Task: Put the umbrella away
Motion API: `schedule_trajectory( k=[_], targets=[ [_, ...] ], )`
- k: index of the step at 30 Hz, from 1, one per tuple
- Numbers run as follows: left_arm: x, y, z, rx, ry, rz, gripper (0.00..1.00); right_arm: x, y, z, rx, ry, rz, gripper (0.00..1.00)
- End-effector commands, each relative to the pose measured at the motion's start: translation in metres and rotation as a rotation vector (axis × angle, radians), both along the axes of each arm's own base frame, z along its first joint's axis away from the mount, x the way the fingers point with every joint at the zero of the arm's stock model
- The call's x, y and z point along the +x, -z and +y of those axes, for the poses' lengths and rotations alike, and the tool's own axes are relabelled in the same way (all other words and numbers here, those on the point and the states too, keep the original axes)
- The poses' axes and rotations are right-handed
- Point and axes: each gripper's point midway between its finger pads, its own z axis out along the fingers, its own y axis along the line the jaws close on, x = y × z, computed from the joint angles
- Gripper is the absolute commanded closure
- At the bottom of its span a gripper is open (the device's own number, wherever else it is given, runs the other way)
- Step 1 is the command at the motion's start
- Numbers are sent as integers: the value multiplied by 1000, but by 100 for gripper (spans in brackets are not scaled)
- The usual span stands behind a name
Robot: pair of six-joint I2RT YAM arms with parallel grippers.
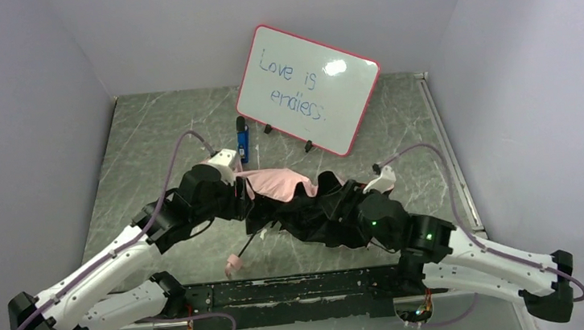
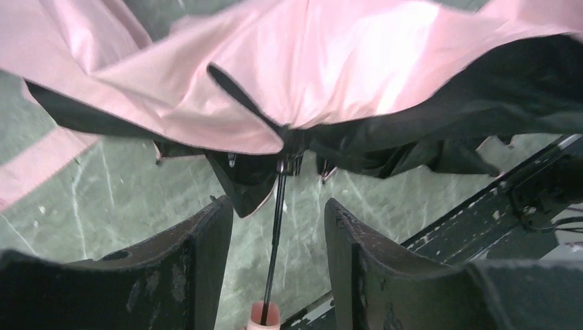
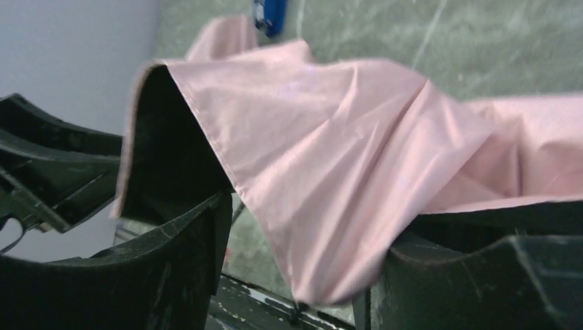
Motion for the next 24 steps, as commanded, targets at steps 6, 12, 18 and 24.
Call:
schedule_trajectory(
  k=[6,12,18,24],
  targets=[
    [43,-101,-3,2,-23,-270,43,7,-107,-37,-114,13,-223,38],
    [87,-120,-8,39,-69,-323,44,17,-117,-25,-244,-22,-232,39],
    [140,-87,23,99,-168,-225,52,41,-103,-29,-435,90,-168,45],
    [183,-59,63,263,-321,-173,59,85,-61,-39,-579,120,-36,49]
  ],
)
